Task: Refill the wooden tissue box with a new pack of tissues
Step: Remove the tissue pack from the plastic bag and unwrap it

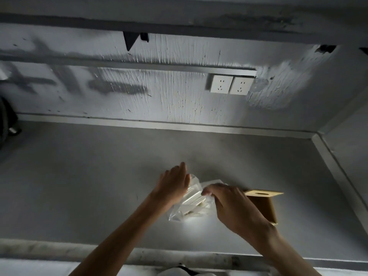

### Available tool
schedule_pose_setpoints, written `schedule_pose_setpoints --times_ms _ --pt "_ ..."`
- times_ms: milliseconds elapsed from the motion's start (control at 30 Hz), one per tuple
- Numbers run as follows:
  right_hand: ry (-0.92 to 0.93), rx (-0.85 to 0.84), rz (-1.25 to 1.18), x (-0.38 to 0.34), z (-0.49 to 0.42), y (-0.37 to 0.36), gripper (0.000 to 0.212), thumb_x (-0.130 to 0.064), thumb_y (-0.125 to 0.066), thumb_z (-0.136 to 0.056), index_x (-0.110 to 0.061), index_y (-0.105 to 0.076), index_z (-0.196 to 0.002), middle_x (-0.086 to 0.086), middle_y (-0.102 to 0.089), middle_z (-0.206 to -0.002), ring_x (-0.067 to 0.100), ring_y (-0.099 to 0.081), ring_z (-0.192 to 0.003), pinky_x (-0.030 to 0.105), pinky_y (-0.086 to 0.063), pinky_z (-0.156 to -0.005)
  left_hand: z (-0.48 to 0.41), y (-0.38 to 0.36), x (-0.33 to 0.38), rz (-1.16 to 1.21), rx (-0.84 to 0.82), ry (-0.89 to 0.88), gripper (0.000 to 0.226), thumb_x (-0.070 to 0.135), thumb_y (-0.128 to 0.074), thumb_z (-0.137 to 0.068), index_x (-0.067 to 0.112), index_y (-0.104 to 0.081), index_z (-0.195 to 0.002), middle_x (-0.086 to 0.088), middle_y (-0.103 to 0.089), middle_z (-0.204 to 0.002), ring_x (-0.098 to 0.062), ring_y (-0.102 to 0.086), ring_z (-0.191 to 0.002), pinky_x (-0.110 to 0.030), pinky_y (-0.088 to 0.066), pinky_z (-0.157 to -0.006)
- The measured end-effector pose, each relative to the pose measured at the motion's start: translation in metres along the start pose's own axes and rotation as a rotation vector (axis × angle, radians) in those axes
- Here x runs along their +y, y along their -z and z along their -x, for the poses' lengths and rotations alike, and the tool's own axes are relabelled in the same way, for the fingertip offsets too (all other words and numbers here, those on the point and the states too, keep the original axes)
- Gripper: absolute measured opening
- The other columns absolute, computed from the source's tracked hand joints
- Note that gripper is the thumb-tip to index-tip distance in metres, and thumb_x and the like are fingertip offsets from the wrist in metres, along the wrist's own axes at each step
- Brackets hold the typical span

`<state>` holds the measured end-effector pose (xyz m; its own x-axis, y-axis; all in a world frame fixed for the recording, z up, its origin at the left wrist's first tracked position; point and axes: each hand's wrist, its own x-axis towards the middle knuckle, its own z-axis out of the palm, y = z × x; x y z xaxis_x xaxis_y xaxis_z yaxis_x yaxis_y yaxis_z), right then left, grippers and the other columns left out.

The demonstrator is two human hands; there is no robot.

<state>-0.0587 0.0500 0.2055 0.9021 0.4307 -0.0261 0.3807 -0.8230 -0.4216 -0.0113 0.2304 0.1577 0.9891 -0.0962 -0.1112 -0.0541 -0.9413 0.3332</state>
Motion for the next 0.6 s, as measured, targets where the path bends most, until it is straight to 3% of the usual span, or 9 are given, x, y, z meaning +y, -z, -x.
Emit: schedule_pose_setpoints --times_ms 100,133,200,267,367,433,533,600 --pt "-0.136 -0.493 0.016 0.008 0.003 -0.008 0.048 -0.008 -0.048 -0.095 -0.026 -0.046 -0.140 0.007 -0.062 -0.127 0.021 -0.063 -0.112 0.032 -0.051 -0.096 0.003 -0.002 0.000 -0.031 0.029 0.010 0.030 0.034 -0.034 -0.100 0.012 -0.046 -0.115 -0.013 -0.064 -0.115 -0.040 -0.060 -0.105 -0.041 -0.045 -0.084" --pt "-0.226 -0.635 0.026 0.011 0.001 -0.009 0.049 -0.009 -0.045 -0.096 -0.025 -0.043 -0.142 0.012 -0.062 -0.124 0.025 -0.066 -0.103 0.035 -0.055 -0.089 0.004 -0.004 0.000 -0.049 0.062 0.001 0.030 0.034 -0.034 -0.100 0.012 -0.047 -0.115 -0.013 -0.065 -0.113 -0.040 -0.061 -0.103 -0.041 -0.046 -0.082" --pt "-0.357 -0.793 -0.050 0.015 -0.008 -0.014 0.048 -0.013 -0.045 -0.097 -0.026 -0.041 -0.143 0.014 -0.067 -0.119 0.018 -0.069 -0.074 0.029 -0.058 -0.069 0.006 -0.007 0.001 -0.053 0.107 -0.030 0.030 0.034 -0.035 -0.099 0.012 -0.048 -0.114 -0.011 -0.067 -0.108 -0.039 -0.063 -0.099 -0.041 -0.047 -0.079" --pt "-0.366 -0.829 -0.074 0.019 -0.024 -0.025 0.052 -0.012 -0.049 -0.097 -0.024 -0.036 -0.146 0.014 -0.063 -0.127 0.012 -0.064 -0.066 0.024 -0.056 -0.065 0.007 -0.010 0.002 -0.024 0.112 -0.064 0.029 0.033 -0.035 -0.099 0.012 -0.048 -0.113 -0.010 -0.068 -0.106 -0.037 -0.064 -0.097 -0.040 -0.047 -0.076" --pt "-0.197 -0.689 0.238 0.018 -0.052 -0.039 0.058 -0.005 -0.053 -0.094 -0.015 -0.032 -0.147 0.013 -0.056 -0.135 0.020 -0.064 -0.096 0.026 -0.052 -0.078 0.008 -0.011 0.004 0.035 0.127 -0.115 0.028 0.036 -0.037 -0.099 0.013 -0.049 -0.109 -0.009 -0.068 -0.102 -0.036 -0.065 -0.095 -0.041 -0.047 -0.074" --pt "-0.160 -0.581 0.295 0.018 -0.064 -0.054 0.053 -0.001 -0.048 -0.093 -0.005 -0.035 -0.144 0.018 -0.056 -0.133 0.026 -0.061 -0.105 0.033 -0.048 -0.087 0.008 -0.011 0.005 0.065 0.127 -0.137 0.027 0.037 -0.039 -0.099 0.013 -0.049 -0.106 -0.008 -0.068 -0.101 -0.036 -0.065 -0.094 -0.041 -0.047 -0.073" --pt "-0.272 -0.569 0.132 0.018 -0.069 -0.070 0.035 -0.006 -0.045 -0.095 -0.004 -0.053 -0.129 0.019 -0.061 -0.119 0.035 -0.059 -0.111 0.043 -0.047 -0.092 0.005 -0.012 0.007 0.085 0.096 -0.132 0.022 0.032 -0.041 -0.098 0.013 -0.050 -0.102 -0.008 -0.068 -0.101 -0.036 -0.064 -0.095 -0.040 -0.046 -0.074" --pt "-0.271 -0.606 0.099 0.013 -0.067 -0.073 0.033 -0.008 -0.045 -0.097 -0.002 -0.056 -0.127 0.012 -0.058 -0.091 0.033 -0.058 -0.104 0.044 -0.046 -0.095 0.005 -0.012 0.010 0.092 0.106 -0.125 0.020 0.030 -0.040 -0.098 0.012 -0.049 -0.100 -0.010 -0.068 -0.099 -0.036 -0.064 -0.094 -0.040 -0.045 -0.072"
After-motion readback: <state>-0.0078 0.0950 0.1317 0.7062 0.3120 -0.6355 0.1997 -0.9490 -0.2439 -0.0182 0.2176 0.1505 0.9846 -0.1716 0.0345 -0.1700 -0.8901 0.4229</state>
